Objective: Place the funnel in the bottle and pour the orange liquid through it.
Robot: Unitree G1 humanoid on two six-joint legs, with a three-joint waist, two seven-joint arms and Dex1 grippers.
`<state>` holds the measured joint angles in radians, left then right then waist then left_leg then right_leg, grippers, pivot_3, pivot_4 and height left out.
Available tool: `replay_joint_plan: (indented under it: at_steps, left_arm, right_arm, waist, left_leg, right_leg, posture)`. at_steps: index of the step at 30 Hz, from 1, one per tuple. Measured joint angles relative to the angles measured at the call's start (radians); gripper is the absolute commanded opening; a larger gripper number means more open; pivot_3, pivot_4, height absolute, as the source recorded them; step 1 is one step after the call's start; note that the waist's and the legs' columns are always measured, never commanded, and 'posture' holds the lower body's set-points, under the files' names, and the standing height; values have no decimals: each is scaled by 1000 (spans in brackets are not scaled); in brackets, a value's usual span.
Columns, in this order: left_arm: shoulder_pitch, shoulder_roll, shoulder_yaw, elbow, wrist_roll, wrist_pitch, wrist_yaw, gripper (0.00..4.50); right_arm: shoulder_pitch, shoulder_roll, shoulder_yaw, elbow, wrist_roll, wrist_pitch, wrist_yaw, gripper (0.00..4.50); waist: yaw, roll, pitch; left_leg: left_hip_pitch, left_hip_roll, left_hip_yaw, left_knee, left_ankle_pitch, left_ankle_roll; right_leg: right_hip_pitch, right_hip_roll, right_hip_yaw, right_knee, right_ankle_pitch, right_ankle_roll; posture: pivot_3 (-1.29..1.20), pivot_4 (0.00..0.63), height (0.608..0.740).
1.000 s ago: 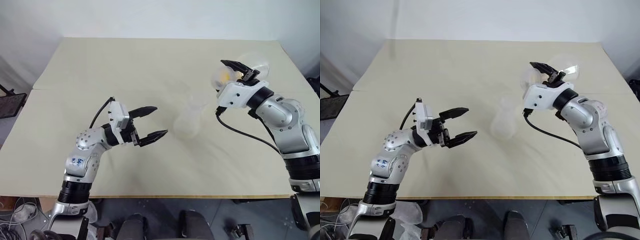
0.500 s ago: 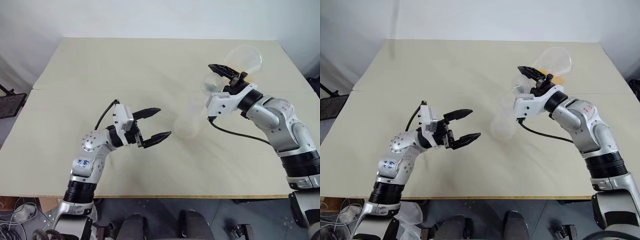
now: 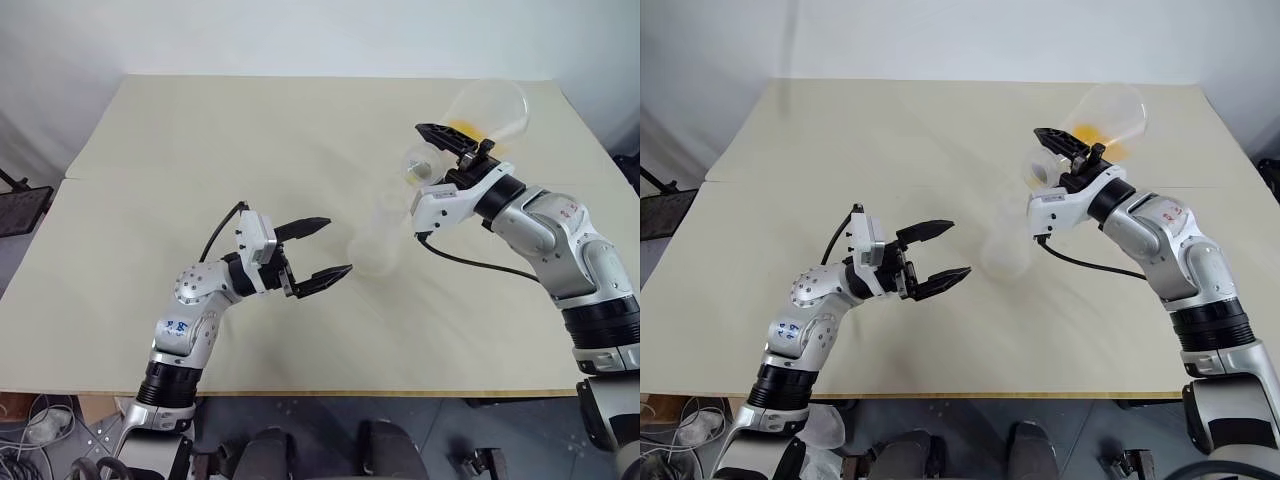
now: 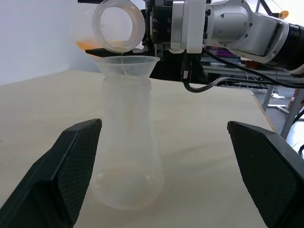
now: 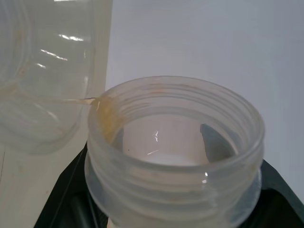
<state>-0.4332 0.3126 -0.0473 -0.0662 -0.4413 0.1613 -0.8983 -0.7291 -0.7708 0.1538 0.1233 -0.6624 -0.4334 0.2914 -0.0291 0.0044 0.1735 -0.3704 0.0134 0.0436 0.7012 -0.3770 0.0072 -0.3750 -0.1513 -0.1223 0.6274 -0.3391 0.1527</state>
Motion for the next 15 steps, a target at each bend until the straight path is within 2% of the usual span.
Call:
replay_joint_plan:
  at_steps: [15]
  left_arm:
    - [0,0,-5,0,0,1,2,4500]
  right_arm:
    - [-16,-3,0,10,-43,-24,-8,2478]
  waist:
    - [0,0,0]
  left_leg:
    - [0,0,0,0,0,0]
  right_leg:
    - [0,0,0,0,0,0]
  posture:
    - [0,150,740]
